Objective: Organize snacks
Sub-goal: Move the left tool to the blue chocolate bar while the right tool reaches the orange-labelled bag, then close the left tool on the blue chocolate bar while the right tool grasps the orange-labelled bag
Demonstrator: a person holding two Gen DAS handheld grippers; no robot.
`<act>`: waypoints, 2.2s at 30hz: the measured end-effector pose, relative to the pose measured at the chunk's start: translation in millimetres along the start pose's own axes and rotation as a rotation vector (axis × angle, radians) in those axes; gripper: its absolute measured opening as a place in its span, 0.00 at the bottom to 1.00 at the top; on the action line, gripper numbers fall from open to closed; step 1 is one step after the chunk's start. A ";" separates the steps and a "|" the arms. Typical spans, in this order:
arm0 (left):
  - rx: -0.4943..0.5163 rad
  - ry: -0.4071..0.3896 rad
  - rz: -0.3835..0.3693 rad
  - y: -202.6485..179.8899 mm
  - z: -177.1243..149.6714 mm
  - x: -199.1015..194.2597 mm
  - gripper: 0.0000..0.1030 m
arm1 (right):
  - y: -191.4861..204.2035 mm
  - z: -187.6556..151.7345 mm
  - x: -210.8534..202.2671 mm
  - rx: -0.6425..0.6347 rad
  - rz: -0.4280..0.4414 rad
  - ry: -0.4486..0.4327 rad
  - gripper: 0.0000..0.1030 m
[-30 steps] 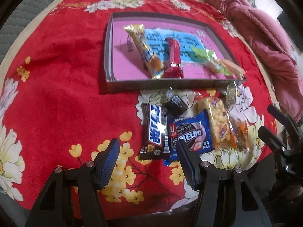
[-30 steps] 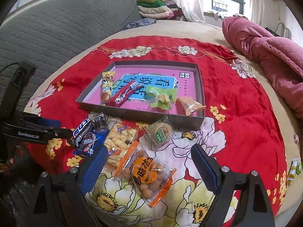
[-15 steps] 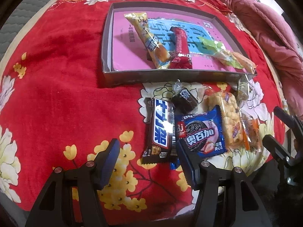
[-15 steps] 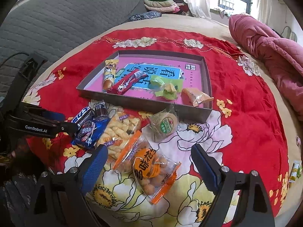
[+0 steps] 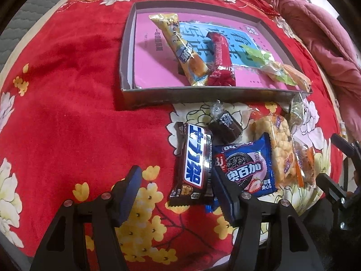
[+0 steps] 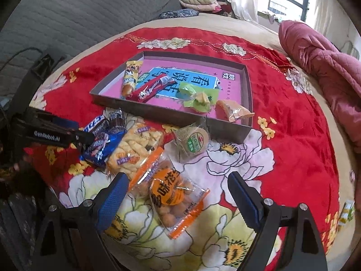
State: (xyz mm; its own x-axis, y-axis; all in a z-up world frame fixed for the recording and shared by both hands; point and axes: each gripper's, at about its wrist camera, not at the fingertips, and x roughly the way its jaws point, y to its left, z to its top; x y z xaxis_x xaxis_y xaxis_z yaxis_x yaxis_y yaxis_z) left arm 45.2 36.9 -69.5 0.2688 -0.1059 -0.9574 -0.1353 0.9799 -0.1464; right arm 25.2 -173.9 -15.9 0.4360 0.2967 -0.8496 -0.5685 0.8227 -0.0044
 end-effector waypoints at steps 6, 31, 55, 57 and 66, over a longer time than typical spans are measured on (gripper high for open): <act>-0.008 0.000 -0.010 5.2 -1.3 -0.6 0.65 | 2.8 -5.8 0.7 -0.073 -0.004 0.019 0.87; 0.035 -0.025 0.018 -6.9 5.6 7.3 0.64 | 14.9 -13.4 51.2 -0.222 -0.013 0.074 0.87; 0.009 -0.059 -0.049 -8.1 11.5 16.1 0.40 | -13.6 -20.0 36.4 -0.043 0.132 0.089 0.49; 0.007 -0.061 -0.052 -7.5 11.2 16.2 0.40 | -15.6 -21.1 37.4 -0.035 0.135 0.096 0.49; -0.010 -0.065 -0.076 -1.9 8.8 15.0 0.40 | -13.7 -23.3 39.8 -0.067 0.121 0.153 0.50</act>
State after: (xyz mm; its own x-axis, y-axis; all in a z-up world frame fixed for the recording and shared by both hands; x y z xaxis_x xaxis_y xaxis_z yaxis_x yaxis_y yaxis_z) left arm 57.9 35.0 -81.4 0.3401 -0.1681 -0.9253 -0.1217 0.9677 -0.2206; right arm 34.2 -184.6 -61.9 0.2535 0.3106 -0.9161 -0.6575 0.7500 0.0723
